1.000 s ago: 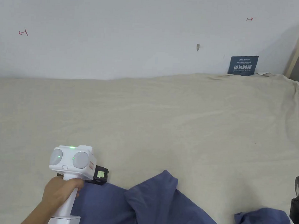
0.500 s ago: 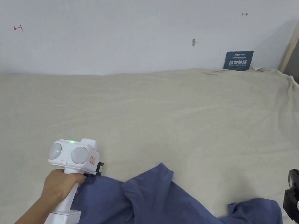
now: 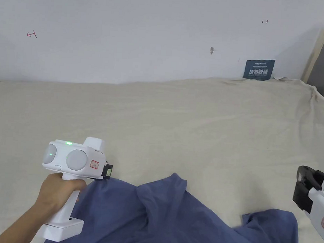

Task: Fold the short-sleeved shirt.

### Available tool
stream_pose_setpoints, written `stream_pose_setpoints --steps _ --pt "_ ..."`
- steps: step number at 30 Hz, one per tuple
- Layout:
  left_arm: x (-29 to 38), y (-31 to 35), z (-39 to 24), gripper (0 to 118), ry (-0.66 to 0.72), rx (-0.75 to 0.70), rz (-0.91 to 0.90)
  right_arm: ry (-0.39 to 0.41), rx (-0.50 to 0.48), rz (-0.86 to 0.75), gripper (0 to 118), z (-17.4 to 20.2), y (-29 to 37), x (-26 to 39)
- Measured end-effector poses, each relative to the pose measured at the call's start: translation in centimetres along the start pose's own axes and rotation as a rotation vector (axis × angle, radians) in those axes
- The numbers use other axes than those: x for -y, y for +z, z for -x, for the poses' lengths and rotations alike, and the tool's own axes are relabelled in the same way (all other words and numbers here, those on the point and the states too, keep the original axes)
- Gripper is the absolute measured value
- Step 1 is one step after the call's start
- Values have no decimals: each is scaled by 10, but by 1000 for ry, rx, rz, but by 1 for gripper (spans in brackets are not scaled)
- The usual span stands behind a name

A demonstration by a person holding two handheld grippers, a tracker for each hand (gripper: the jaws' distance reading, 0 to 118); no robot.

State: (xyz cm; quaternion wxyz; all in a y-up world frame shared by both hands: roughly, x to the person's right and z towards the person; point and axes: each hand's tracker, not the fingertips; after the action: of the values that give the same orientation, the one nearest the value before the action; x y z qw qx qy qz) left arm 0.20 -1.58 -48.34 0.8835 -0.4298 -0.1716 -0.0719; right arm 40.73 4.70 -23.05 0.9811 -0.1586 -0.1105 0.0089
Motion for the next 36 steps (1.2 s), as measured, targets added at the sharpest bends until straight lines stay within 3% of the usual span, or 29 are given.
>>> stream_pose_setpoints --steps 8,11,12,15,16,18,19,24,29,31,34,35,36 --pt "13 16 -1 0 -11 6 -10 -98 -47 87 1 8 -37 -1" --pt "15 14 -1 0 -10 10 -5 -132 -18 188 18 -4 -63 9" --pt "16 13 -2 0 -13 8 -4 -139 -8 229 18 -9 -73 14" --pt "17 12 -3 0 -14 12 2 -128 22 330 68 -20 -98 30" --pt "17 12 -3 0 -14 11 1 -118 35 357 79 -23 -105 35" --pt "18 10 -2 0 -14 15 2 -123 67 413 94 -30 -118 48" --pt "18 9 -2 0 -15 16 3 -127 79 443 95 -34 -125 54" --pt "20 6 0 0 -12 18 9 -165 114 615 96 -47 -149 86" --pt "22 3 0 0 -12 12 17 -150 121 721 92 -46 -160 113" --pt "23 3 0 0 -12 10 19 -141 120 731 75 -44 -162 117" --pt "23 4 0 0 -12 11 21 -136 99 711 59 -40 -158 114" --pt "23 5 0 0 -12 11 21 -133 85 707 45 -40 -157 112" --pt "24 5 -1 0 -13 9 21 -132 87 704 19 -38 -154 108"
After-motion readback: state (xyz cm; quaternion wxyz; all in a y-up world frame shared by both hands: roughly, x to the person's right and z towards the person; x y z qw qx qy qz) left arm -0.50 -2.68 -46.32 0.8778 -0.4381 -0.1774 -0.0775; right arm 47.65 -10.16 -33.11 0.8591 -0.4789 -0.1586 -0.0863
